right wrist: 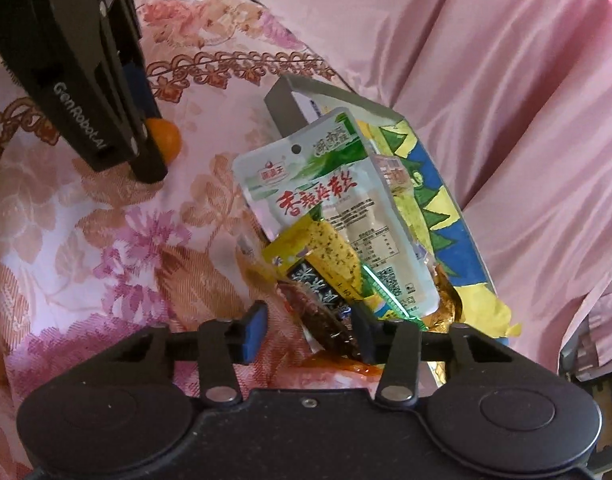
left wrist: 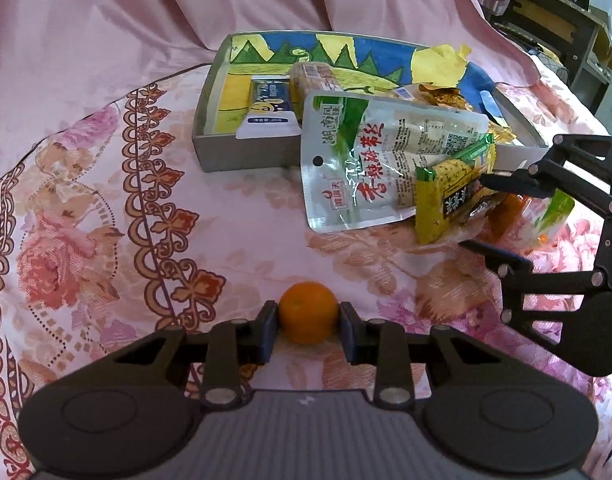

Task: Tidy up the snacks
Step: 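Grasp the small orange mandarin with the left tool while the right tool grasps a small dark sachet, then carry the mandarin and sachet over the tray and open both tools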

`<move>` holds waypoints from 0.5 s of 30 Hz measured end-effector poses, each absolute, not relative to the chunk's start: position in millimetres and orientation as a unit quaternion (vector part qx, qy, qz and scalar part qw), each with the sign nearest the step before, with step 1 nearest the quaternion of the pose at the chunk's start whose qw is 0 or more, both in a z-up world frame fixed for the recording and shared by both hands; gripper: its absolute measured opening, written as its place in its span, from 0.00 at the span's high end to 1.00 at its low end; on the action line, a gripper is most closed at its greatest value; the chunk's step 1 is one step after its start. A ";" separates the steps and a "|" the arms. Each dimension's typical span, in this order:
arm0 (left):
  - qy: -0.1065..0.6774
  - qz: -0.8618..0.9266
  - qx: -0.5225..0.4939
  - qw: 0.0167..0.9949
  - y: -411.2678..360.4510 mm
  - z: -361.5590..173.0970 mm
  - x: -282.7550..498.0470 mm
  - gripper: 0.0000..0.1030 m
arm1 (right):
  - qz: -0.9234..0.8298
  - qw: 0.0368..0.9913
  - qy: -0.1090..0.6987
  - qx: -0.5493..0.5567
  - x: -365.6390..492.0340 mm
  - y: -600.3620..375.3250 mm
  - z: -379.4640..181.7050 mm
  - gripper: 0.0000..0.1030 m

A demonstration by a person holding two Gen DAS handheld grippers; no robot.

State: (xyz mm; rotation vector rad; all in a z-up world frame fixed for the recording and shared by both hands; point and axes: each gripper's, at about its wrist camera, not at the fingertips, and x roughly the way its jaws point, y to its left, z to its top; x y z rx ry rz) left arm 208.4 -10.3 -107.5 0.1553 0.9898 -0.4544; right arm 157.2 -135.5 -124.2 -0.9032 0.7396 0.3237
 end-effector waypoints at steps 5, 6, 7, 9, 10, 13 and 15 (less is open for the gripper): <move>0.470 -0.215 0.076 0.853 -11.3 -107.0 207.0 0.66 | 0.163 0.820 0.345 -0.427 152.9 -132.1 -120.5 0.69; 0.470 -0.215 0.075 0.853 -11.0 -106.8 207.3 0.66 | 0.166 0.815 0.344 -0.437 149.7 -130.1 -121.4 0.70; 0.471 -0.215 0.075 0.853 -11.0 -106.8 207.5 0.66 | 0.168 0.810 0.343 -0.444 147.1 -128.4 -122.1 0.72; 0.471 -0.215 0.074 0.852 -10.9 -106.6 207.8 0.66 | 0.173 0.803 0.344 -0.455 142.4 -126.0 -122.5 0.71; 0.471 -0.215 0.073 0.853 -10.9 -106.6 207.7 0.66 | 0.173 0.801 0.342 -0.460 140.3 -124.7 -123.4 0.67; 0.470 -0.214 0.075 0.853 -11.5 -106.4 207.5 0.66 | 0.175 0.789 0.336 -0.483 139.0 -121.6 -131.2 0.62; 0.470 -0.214 0.075 0.853 -11.3 -106.2 207.5 0.66 | 0.173 0.782 0.329 -0.500 137.9 -120.4 -136.0 0.61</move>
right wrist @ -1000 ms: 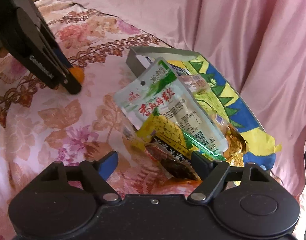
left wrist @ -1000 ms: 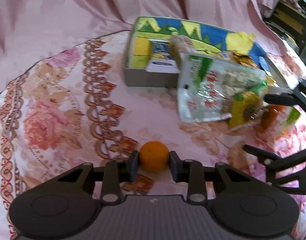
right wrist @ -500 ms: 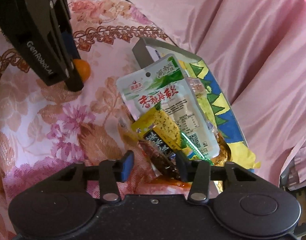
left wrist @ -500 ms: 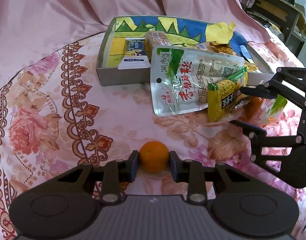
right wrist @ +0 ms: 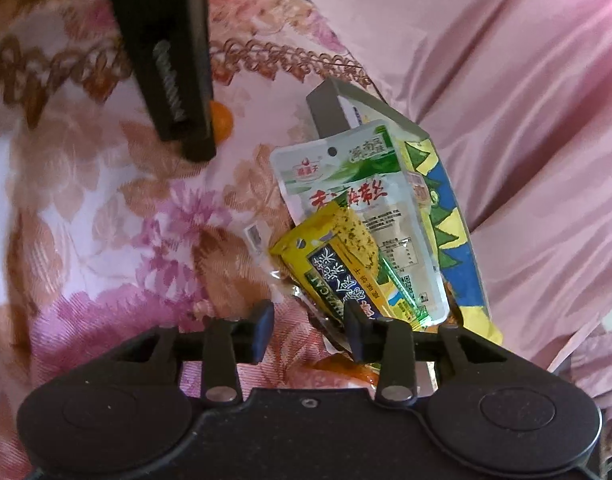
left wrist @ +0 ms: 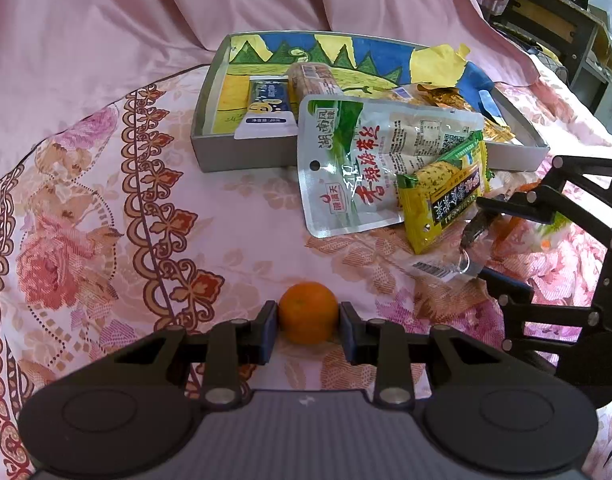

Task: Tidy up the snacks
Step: 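Carry the mandarin and sachet over the tray and open both tools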

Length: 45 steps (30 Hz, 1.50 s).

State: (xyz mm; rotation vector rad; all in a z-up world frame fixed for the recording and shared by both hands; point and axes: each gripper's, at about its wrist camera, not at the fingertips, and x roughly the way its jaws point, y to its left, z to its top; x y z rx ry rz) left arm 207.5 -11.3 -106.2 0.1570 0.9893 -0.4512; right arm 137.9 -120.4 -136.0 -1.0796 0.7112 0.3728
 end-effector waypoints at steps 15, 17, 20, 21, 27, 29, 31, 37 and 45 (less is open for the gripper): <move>0.449 -0.209 0.073 0.866 -15.6 -97.2 201.0 0.66 | 0.177 0.801 0.294 -0.490 119.8 -115.5 -122.7 0.82; 0.444 -0.206 0.067 0.870 -13.6 -94.8 201.8 0.66 | 0.175 0.804 0.284 -0.492 117.1 -115.1 -120.6 0.84; 0.438 -0.199 0.056 0.875 -9.5 -91.6 203.4 0.66 | 0.169 0.811 0.271 -0.489 112.1 -115.8 -115.2 0.85; 0.436 -0.196 0.051 0.877 -7.9 -90.4 203.9 0.66 | 0.168 0.814 0.267 -0.489 111.1 -115.9 -113.6 0.85; 0.420 -0.184 0.035 0.888 -2.1 -81.8 203.6 0.66 | 0.164 0.819 0.256 -0.486 109.1 -115.4 -106.8 0.86; 0.416 -0.182 0.030 0.891 -1.2 -78.6 202.6 0.66 | 0.161 0.823 0.254 -0.481 105.9 -115.1 -103.3 0.86; 0.412 -0.182 0.022 0.893 -1.1 -75.4 200.7 0.66 | 0.157 0.826 0.248 -0.480 101.8 -114.4 -100.1 0.87; 0.391 -0.184 0.005 0.902 1.0 -65.0 193.2 0.66 | 0.139 0.840 0.230 -0.471 84.8 -113.4 -87.5 0.88; 0.359 -0.176 -0.027 0.916 9.2 -48.9 188.9 0.66 | 0.113 0.860 0.188 -0.460 79.1 -119.7 -70.8 0.88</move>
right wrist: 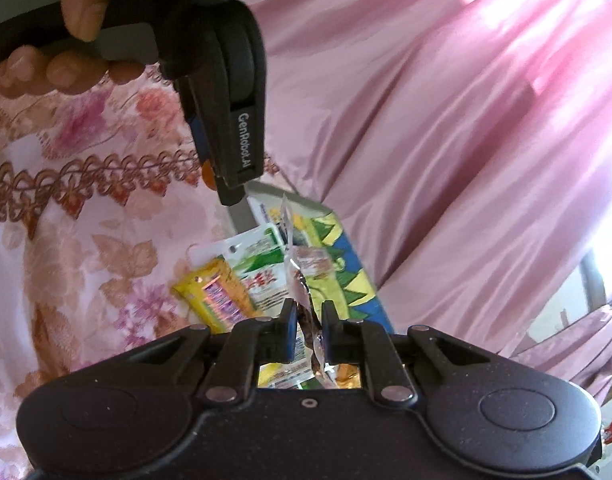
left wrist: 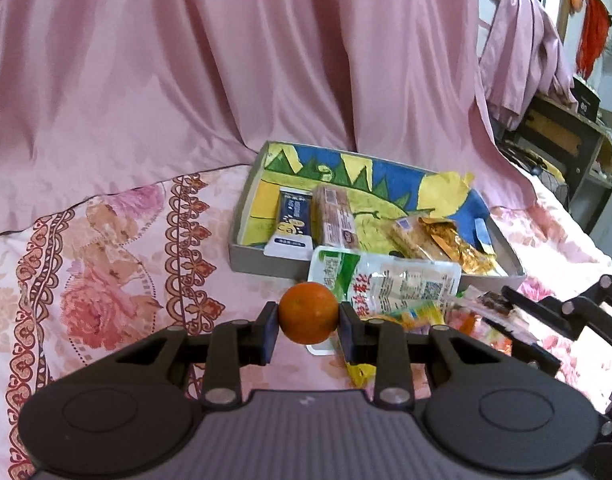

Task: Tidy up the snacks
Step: 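Carry the mandarin and sachet over the tray and open both tools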

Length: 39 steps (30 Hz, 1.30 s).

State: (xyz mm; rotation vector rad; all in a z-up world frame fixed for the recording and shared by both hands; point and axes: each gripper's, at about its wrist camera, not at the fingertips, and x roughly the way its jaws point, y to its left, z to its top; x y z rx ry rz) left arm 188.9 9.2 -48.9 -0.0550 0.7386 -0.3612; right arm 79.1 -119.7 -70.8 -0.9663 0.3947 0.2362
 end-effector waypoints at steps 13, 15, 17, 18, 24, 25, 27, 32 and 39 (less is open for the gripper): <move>0.310 -0.179 -0.047 0.932 -9.9 -32.5 208.0 0.66 | 0.061 0.885 0.162 -0.432 107.5 -141.7 -50.2 0.90; 0.303 -0.174 -0.057 0.935 -17.0 -32.2 221.0 0.66 | 0.057 0.888 0.164 -0.426 119.4 -144.8 -52.2 0.90; 0.299 -0.171 -0.066 0.936 -22.3 -33.2 234.1 0.66 | 0.055 0.883 0.163 -0.436 130.2 -146.5 -59.2 0.90; 0.297 -0.168 -0.069 0.938 -25.1 -33.7 242.3 0.66 | 0.052 0.881 0.162 -0.442 135.5 -148.3 -62.8 0.90; 0.287 -0.147 -0.093 0.942 -27.8 -43.3 285.0 0.66 | 0.034 0.866 0.159 -0.473 179.3 -158.4 -81.5 0.90; 0.291 -0.144 -0.094 0.941 -27.4 -47.0 291.0 0.66 | 0.033 0.865 0.161 -0.475 187.3 -160.3 -84.3 0.90; 0.298 -0.136 -0.095 0.940 -27.0 -54.9 303.1 0.66 | 0.032 0.861 0.163 -0.481 202.6 -162.8 -90.8 0.90; 0.336 -0.137 -0.104 0.926 -29.1 -73.4 320.6 0.66 | 0.041 0.863 0.184 -0.468 230.1 -166.0 -106.6 0.90; 0.364 -0.126 -0.088 0.919 -36.5 -94.4 328.9 0.66 | 0.054 0.854 0.209 -0.474 236.2 -160.1 -131.6 0.90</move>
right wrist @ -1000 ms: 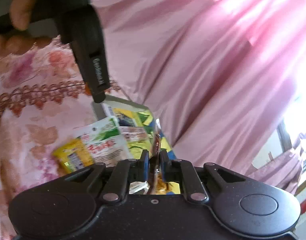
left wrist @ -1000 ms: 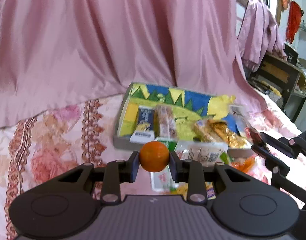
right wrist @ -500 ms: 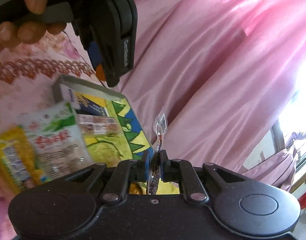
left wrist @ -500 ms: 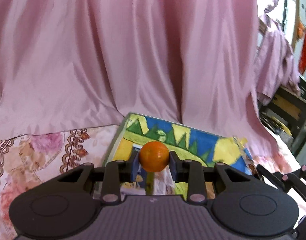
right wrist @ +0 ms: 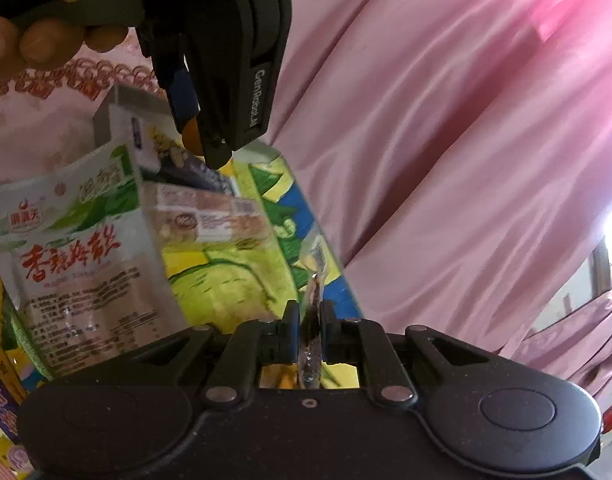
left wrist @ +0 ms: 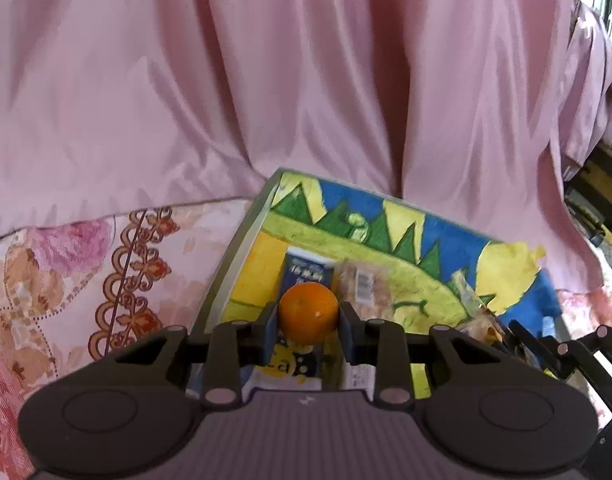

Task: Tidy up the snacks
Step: 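Carry the mandarin and sachet over the tray and open both tools, then lift both tools back from the tray toward the snacks beside it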

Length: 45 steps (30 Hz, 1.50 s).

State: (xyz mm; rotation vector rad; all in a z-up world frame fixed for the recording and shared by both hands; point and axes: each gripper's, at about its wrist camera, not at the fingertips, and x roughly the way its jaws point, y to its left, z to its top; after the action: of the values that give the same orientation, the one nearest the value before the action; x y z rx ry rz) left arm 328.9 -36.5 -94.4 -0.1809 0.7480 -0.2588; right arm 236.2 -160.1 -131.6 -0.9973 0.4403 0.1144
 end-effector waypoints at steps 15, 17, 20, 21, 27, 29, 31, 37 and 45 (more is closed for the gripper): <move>0.365 -0.131 -0.081 0.918 -40.9 -93.8 329.7 0.58 | 0.056 0.866 0.222 -0.445 244.3 -160.6 -123.8 0.66; 0.365 -0.132 -0.079 0.918 -41.5 -92.2 329.2 0.54 | 0.058 0.870 0.227 -0.433 245.9 -160.9 -119.4 0.60; 0.365 -0.133 -0.081 0.918 -40.7 -89.1 327.4 0.51 | 0.062 0.877 0.232 -0.416 247.2 -161.4 -111.1 0.48; 0.365 -0.133 -0.082 0.918 -40.4 -87.8 326.7 0.49 | 0.061 0.879 0.233 -0.411 247.9 -161.7 -107.9 0.45; 0.355 -0.129 -0.083 0.922 -37.7 -75.0 319.5 0.37 | 0.045 0.897 0.221 -0.380 244.6 -165.9 -87.9 0.28; 0.348 -0.127 -0.085 0.925 -35.6 -68.6 315.2 0.31 | 0.039 0.905 0.216 -0.364 241.6 -167.7 -78.2 0.23; 0.339 -0.123 -0.085 0.929 -33.1 -60.9 308.8 0.27 | 0.034 0.913 0.211 -0.347 239.1 -170.4 -68.5 0.19; 0.308 -0.103 -0.076 0.943 -27.3 -35.3 284.5 0.12 | 0.012 0.936 0.194 -0.294 214.3 -179.5 -39.0 0.12; 0.258 -0.094 -0.069 0.959 -18.2 0.9 232.5 0.00 | -0.010 0.966 0.149 -0.213 159.8 -198.2 1.5 0.04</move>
State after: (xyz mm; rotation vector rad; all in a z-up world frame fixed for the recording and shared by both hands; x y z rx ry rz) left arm 232.5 -18.2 0.9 -0.1400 0.5230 -0.1897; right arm 159.8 -198.2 1.5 -0.4311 0.3017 -0.0208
